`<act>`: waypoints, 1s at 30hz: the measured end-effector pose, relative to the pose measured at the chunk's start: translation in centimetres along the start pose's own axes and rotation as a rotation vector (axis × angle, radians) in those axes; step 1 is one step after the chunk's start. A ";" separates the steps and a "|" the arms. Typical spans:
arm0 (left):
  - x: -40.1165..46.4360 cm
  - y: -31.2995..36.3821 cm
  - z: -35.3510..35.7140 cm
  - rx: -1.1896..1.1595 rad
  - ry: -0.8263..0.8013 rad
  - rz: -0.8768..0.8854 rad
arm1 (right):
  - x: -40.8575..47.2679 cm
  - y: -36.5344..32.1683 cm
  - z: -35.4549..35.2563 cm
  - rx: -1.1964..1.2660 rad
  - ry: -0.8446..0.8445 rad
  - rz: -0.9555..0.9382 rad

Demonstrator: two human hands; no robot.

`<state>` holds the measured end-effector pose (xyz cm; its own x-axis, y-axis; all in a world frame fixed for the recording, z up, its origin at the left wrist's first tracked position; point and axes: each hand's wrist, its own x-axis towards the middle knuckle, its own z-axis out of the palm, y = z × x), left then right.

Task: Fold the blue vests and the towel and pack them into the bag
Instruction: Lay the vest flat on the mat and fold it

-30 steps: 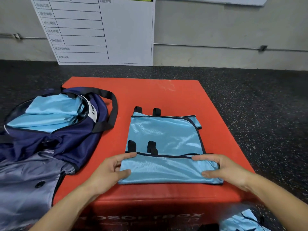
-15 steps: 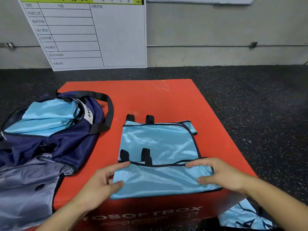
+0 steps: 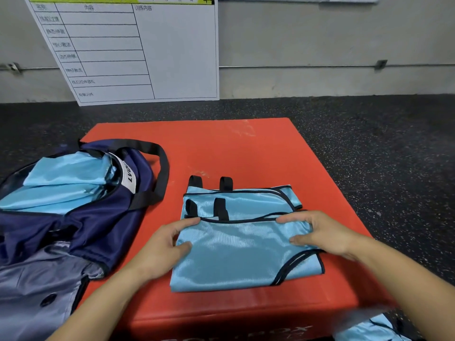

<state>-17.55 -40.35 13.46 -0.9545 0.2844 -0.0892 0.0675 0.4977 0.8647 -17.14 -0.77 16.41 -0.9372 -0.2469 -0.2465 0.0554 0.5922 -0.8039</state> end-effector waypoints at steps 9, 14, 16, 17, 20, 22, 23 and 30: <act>4.4 0.1 -1.3 0.008 -0.050 0.031 | 3.4 -0.9 -1.6 -0.081 0.046 -0.021; 5.4 0.7 -1.5 0.047 0.059 0.207 | 3.6 -2.3 -2.9 -0.153 0.071 -0.108; 5.8 0.6 -1.8 0.056 0.106 0.218 | 3.8 -2.9 -3.6 -0.140 0.141 -0.166; 6.1 0.4 -2.0 0.048 0.100 0.206 | 4.0 -3.0 -3.7 -0.127 0.172 -0.178; 6.7 -0.6 -1.7 0.094 0.094 0.149 | 5.0 -2.6 -2.9 -0.188 0.112 -0.148; 6.9 -0.5 -1.2 0.121 0.111 0.115 | 5.6 -1.9 -2.1 -0.243 0.038 -0.110; 6.8 -0.1 -1.1 0.113 0.109 0.118 | 5.7 -1.9 -2.0 -0.255 0.026 -0.103; 7.5 1.1 -1.3 0.069 0.171 0.222 | 5.0 -4.4 -4.3 -0.024 0.290 -0.240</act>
<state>-25.04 -38.72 14.42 -0.9488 0.2532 0.1888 0.2946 0.4944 0.8178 -23.55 -1.33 21.06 -0.9813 -0.1554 0.1132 -0.1822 0.5629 -0.8062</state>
